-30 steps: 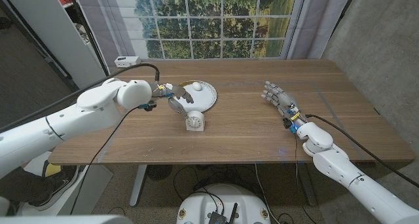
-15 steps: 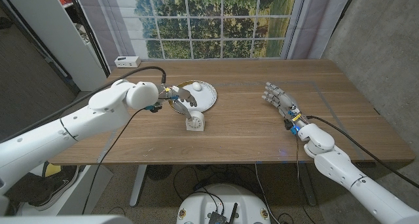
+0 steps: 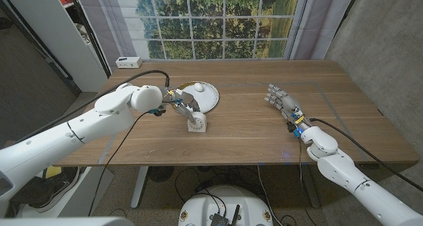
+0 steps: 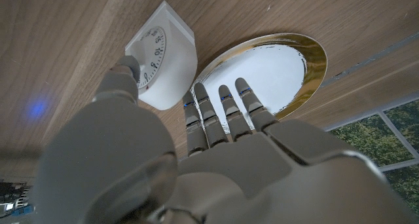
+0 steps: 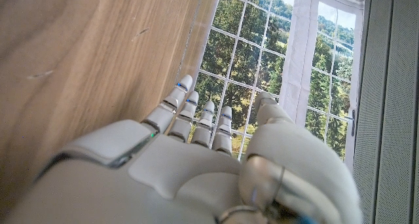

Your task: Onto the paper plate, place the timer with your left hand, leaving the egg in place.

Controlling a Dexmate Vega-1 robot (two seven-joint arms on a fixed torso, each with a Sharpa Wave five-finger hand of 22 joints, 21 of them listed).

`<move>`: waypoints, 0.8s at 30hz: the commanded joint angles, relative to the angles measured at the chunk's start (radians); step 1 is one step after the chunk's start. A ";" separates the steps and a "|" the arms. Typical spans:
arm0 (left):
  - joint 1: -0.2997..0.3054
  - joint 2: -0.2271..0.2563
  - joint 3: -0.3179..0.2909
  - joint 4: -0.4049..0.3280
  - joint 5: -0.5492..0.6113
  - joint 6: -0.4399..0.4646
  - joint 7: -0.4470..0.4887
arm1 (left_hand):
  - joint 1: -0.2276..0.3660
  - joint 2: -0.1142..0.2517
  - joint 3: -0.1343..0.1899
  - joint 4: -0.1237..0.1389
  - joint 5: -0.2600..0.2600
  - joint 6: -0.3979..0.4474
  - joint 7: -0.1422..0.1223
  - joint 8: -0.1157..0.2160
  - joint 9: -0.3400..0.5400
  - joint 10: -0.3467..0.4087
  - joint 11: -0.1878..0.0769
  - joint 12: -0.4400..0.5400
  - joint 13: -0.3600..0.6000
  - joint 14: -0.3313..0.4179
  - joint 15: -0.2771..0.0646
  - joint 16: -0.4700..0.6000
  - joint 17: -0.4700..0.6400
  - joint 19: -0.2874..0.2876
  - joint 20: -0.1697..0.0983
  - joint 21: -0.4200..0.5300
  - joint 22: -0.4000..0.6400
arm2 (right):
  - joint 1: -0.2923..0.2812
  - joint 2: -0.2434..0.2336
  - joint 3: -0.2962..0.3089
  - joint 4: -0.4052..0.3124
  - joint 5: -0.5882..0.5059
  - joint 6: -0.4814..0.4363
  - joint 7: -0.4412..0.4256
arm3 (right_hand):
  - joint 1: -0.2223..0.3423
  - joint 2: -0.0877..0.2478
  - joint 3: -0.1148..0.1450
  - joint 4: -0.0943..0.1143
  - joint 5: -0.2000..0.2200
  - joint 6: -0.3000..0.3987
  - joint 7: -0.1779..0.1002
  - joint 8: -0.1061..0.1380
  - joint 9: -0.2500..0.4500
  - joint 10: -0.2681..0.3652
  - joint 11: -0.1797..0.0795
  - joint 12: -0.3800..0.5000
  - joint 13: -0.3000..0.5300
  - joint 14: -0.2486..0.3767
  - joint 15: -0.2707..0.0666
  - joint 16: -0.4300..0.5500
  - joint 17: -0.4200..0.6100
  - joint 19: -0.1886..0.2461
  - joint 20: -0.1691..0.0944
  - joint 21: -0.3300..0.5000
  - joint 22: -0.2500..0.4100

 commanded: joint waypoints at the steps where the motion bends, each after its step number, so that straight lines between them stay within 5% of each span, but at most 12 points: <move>1: -0.033 -0.038 0.028 0.051 -0.011 -0.041 -0.006 | 0.015 0.018 0.004 0.001 0.006 0.020 -0.002 0.007 0.003 0.016 0.000 0.006 0.005 0.016 -0.102 0.005 0.001 0.013 0.000 -0.005 0.005 | -0.016 0.003 0.006 -0.005 -0.006 0.014 -0.012 | 0.001 0.012 -0.003 0.002 0.011 0.006 0.000 0.004 0.001 0.008 0.002 0.005 0.002 0.010 -0.095 0.007 0.001 0.012 -0.003 -0.004 0.003; 24: -0.053 -0.059 0.044 0.050 0.006 -0.042 -0.009 | 0.144 0.138 0.037 -0.009 -0.022 0.223 -0.022 0.084 0.034 0.230 -0.065 0.084 0.054 0.199 -0.173 0.050 0.002 0.060 -0.006 -0.010 0.011 | -0.035 0.017 0.016 0.011 0.008 0.037 -0.016 | 0.000 0.012 -0.006 0.002 0.011 0.013 -0.004 0.006 0.001 0.012 -0.001 0.006 0.003 0.013 -0.093 0.009 0.002 0.016 0.003 -0.015 0.004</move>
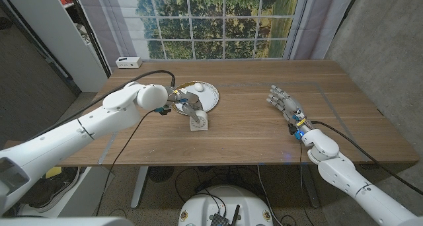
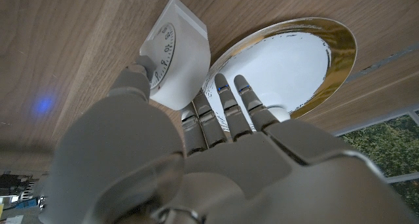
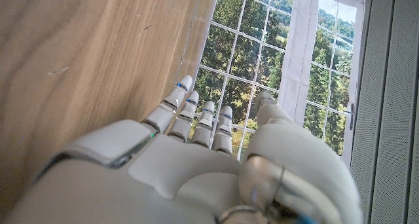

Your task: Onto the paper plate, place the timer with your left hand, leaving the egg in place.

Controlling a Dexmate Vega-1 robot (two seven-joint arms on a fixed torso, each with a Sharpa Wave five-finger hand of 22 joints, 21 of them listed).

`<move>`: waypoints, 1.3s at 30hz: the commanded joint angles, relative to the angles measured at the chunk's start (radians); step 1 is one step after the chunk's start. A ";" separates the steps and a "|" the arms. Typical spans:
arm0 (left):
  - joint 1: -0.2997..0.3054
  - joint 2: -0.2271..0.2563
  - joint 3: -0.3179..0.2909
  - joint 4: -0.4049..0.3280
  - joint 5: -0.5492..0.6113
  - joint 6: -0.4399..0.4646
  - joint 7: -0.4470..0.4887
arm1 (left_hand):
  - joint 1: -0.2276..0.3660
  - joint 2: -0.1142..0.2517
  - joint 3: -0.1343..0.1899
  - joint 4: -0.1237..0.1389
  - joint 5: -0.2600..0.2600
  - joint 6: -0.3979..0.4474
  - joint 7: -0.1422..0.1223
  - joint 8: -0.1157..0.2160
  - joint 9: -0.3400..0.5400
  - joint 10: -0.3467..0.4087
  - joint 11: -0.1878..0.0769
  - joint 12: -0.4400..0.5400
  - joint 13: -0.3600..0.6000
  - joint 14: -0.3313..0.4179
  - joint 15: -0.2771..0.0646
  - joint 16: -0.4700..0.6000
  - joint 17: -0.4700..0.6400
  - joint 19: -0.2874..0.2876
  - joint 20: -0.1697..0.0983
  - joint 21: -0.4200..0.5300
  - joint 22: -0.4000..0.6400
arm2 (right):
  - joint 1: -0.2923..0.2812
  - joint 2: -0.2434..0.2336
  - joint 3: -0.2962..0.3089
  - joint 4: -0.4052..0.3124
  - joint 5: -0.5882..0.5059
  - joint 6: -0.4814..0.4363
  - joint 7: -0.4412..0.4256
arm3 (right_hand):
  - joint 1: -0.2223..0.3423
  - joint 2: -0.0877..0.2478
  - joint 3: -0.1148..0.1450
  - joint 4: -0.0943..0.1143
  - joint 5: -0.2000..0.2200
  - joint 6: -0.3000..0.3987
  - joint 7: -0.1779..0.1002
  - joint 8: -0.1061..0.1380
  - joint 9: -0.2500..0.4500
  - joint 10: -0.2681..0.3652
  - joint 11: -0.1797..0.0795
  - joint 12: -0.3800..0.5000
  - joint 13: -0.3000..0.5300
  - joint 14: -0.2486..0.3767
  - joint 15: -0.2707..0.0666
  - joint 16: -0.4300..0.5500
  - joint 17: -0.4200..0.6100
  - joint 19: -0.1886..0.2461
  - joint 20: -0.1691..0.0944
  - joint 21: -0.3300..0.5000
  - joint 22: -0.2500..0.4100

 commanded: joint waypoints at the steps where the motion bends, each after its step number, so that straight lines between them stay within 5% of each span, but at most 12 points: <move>1: 0.004 -0.005 0.000 -0.008 0.010 0.001 0.017 | 0.039 0.036 0.021 -0.004 -0.012 0.034 0.002 0.016 0.010 0.036 -0.009 0.015 0.016 0.035 -0.166 0.012 0.006 0.014 -0.002 -0.002 0.002 | -0.008 0.007 0.003 0.012 0.007 0.013 0.002 | 0.004 0.008 -0.004 -0.001 0.003 0.009 0.000 0.006 0.001 0.006 -0.005 0.006 0.003 0.012 -0.093 0.006 0.002 0.010 -0.002 -0.004 0.004; 17: 0.024 0.025 -0.075 -0.043 -0.068 -0.027 0.068 | 0.077 0.082 0.024 -0.005 -0.046 0.090 0.008 0.043 0.025 0.096 -0.014 0.039 0.044 0.099 -0.169 0.042 0.023 0.036 -0.006 0.004 0.003 | -0.013 0.008 0.001 0.001 0.009 0.006 -0.002 | 0.002 0.010 -0.006 0.000 0.003 0.011 -0.005 0.006 0.001 0.008 -0.004 0.007 0.004 0.014 -0.093 0.008 0.003 0.014 0.000 -0.011 0.004; 39: -0.086 0.036 -0.099 0.036 -0.103 -0.089 0.034 | 0.074 0.114 0.022 0.013 -0.083 0.080 0.016 0.044 0.038 0.087 -0.013 0.033 0.074 0.101 -0.165 0.040 0.035 0.042 -0.006 0.007 0.006 | 0.023 0.025 -0.021 0.012 0.004 -0.024 -0.006 | 0.002 0.011 -0.007 0.001 0.004 0.011 -0.005 0.006 0.001 0.008 -0.004 0.007 0.005 0.014 -0.093 0.009 0.004 0.017 0.000 -0.020 0.005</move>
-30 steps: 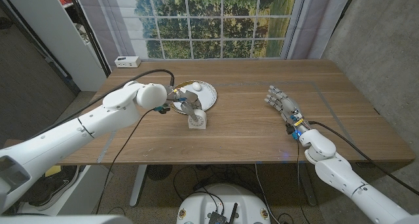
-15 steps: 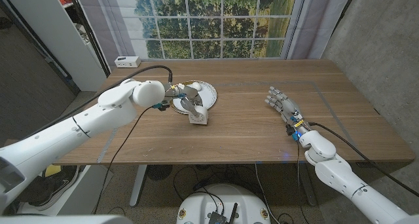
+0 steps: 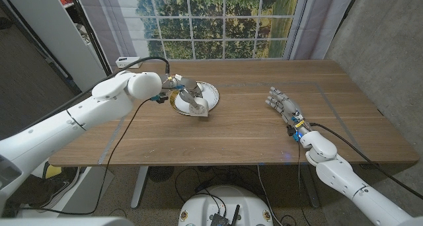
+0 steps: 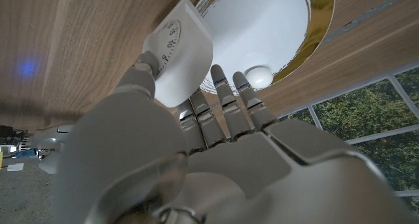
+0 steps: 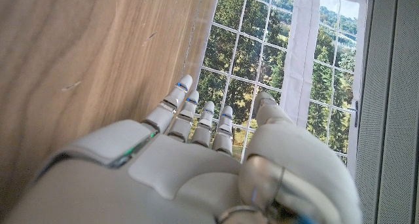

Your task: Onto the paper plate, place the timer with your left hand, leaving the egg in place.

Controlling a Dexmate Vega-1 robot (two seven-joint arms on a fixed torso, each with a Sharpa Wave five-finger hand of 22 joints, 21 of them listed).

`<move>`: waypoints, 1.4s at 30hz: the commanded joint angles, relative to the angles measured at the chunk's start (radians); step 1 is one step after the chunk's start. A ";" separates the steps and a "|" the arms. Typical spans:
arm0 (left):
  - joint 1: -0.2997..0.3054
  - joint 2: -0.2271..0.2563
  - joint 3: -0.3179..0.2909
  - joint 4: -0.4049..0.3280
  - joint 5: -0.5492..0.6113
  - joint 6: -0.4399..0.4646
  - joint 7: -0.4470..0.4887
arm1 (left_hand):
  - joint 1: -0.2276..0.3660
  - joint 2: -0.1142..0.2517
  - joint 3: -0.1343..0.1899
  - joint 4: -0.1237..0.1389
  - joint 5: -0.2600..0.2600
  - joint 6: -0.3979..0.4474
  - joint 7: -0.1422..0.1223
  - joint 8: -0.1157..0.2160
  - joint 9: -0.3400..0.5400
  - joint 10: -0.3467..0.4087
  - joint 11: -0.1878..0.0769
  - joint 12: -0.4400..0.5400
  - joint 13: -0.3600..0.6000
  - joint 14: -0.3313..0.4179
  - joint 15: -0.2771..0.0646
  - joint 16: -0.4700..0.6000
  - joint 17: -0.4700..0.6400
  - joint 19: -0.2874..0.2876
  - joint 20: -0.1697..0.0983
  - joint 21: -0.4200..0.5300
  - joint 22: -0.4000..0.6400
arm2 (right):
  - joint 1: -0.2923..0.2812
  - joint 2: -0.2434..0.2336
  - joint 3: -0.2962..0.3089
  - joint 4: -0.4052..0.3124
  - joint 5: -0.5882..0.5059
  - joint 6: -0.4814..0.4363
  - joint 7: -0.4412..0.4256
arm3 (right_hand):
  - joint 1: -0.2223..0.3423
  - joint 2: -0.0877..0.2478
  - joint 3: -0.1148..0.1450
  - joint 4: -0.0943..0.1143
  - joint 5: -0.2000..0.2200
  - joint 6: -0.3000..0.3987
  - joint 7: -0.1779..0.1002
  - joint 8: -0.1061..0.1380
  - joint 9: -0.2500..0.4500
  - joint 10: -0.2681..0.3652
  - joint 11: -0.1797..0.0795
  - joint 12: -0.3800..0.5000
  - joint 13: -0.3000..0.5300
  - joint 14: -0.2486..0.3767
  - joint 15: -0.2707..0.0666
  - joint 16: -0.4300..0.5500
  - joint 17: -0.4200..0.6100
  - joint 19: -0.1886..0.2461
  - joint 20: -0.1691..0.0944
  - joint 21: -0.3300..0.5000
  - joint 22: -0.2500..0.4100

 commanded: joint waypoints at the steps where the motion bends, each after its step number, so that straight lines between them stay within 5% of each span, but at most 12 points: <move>1: -0.059 0.006 -0.023 0.041 -0.040 -0.041 -0.027 | 0.052 0.062 0.009 0.015 -0.007 0.000 0.003 0.005 0.033 0.007 -0.006 0.002 0.021 0.005 -0.157 0.001 0.004 0.007 0.002 0.006 0.002 | 0.017 0.010 -0.010 0.001 -0.001 -0.020 -0.009 | 0.002 0.011 -0.008 0.001 0.004 0.006 0.000 0.006 0.001 0.007 -0.002 0.006 0.006 0.004 -0.092 0.006 0.005 0.009 0.002 -0.005 0.005; 25: -0.166 0.021 -0.086 0.084 -0.262 -0.129 -0.094 | 0.050 0.072 0.008 0.024 -0.037 -0.002 0.009 0.002 0.035 0.012 0.001 -0.001 0.047 0.010 -0.155 0.002 0.017 0.013 0.002 0.010 0.004 | 0.042 0.025 -0.019 0.019 -0.001 -0.030 -0.013 | -0.002 0.012 -0.010 0.004 0.003 0.004 0.001 0.005 0.001 0.008 -0.005 0.006 0.007 0.003 -0.093 0.008 0.006 0.011 0.004 -0.017 0.005; 42: -0.240 0.023 -0.073 0.103 -0.232 -0.133 -0.113 | 0.048 0.074 0.011 0.030 -0.048 -0.003 0.011 0.000 0.037 0.010 0.003 -0.005 0.061 0.015 -0.155 -0.001 0.020 0.015 0.003 0.012 0.005 | 0.039 0.028 -0.020 0.015 -0.003 -0.033 -0.023 | -0.002 0.013 -0.011 0.005 0.004 0.003 0.002 0.005 0.001 0.010 0.002 0.007 0.007 0.005 -0.090 0.009 0.007 0.012 0.005 -0.024 0.005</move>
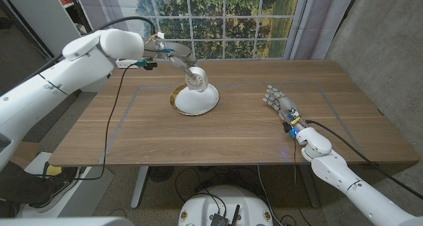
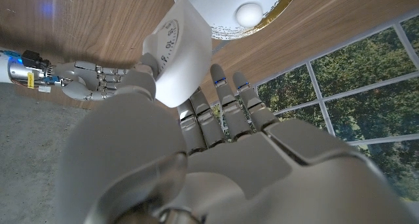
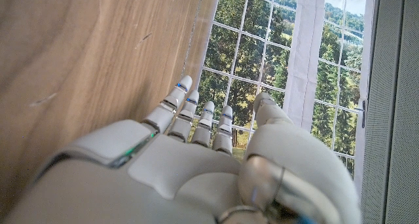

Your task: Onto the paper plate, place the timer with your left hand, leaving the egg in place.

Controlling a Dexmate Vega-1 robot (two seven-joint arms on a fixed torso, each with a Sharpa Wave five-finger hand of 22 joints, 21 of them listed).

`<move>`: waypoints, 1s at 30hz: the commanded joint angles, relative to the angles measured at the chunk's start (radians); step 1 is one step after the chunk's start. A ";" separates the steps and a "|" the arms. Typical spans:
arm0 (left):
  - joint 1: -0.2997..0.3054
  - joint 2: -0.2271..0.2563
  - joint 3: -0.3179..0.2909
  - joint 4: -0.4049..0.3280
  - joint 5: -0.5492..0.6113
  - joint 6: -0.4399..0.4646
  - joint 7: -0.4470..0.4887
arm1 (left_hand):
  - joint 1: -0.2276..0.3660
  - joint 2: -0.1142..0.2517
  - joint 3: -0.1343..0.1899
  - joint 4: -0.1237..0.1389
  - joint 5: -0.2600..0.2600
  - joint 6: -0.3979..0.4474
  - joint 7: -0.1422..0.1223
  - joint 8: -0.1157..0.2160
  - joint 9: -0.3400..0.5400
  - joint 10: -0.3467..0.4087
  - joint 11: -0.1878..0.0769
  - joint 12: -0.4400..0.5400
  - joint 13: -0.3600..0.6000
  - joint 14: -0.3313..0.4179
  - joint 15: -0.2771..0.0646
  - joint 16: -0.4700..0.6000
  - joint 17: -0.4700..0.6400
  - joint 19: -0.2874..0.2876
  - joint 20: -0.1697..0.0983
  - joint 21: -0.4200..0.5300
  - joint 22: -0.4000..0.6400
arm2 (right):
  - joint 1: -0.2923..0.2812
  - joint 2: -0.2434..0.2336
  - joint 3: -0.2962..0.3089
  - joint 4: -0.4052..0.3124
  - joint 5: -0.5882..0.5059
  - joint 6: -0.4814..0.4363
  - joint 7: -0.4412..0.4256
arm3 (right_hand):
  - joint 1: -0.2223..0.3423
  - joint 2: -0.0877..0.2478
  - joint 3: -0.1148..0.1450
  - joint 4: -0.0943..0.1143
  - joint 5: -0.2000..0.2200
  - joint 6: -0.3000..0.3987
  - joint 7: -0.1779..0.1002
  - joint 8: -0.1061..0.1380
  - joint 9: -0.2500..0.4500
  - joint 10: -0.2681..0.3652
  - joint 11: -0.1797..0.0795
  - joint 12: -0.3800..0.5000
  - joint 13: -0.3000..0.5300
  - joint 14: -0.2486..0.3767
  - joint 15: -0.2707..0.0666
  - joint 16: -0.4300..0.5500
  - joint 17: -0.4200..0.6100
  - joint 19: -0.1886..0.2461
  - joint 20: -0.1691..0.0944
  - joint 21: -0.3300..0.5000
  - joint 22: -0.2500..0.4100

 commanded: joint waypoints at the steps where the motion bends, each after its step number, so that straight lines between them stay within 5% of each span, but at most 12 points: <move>1: -0.056 -0.007 0.015 0.036 0.014 -0.008 -0.018 | 0.056 0.066 0.016 0.023 -0.004 0.007 0.003 0.006 0.036 0.006 -0.003 0.005 0.053 0.008 -0.150 -0.001 0.006 0.010 -0.002 0.005 0.004 | -0.002 0.004 -0.003 -0.001 -0.001 0.000 -0.006 | 0.002 0.009 -0.007 0.002 0.004 0.004 0.001 0.005 0.001 0.011 0.002 0.007 0.002 0.005 -0.090 0.010 0.002 0.009 0.002 -0.001 0.005; 18: -0.119 -0.072 0.109 0.150 0.153 -0.031 -0.018 | 0.058 0.066 0.020 0.025 -0.013 0.004 0.003 0.002 0.036 0.002 -0.006 0.000 0.064 0.003 -0.150 -0.007 0.008 0.008 -0.003 0.006 0.005 | -0.017 0.015 -0.002 -0.007 -0.003 0.008 -0.026 | 0.001 0.010 -0.007 0.003 0.004 0.003 0.001 0.004 0.001 0.011 -0.001 0.007 0.003 0.006 -0.092 0.011 0.003 0.012 0.003 -0.008 0.005; 30: -0.098 -0.098 0.149 0.163 0.245 -0.008 -0.006 | 0.055 0.065 0.021 0.028 -0.019 0.001 0.000 0.000 0.036 -0.003 -0.009 -0.006 0.073 0.001 -0.150 -0.011 0.011 0.006 -0.004 0.006 0.005 | -0.022 0.017 -0.007 -0.003 -0.001 0.014 -0.016 | 0.001 0.011 -0.007 0.003 0.004 0.004 0.000 0.005 0.001 0.011 0.000 0.007 0.003 0.005 -0.091 0.012 0.003 0.013 0.004 -0.013 0.006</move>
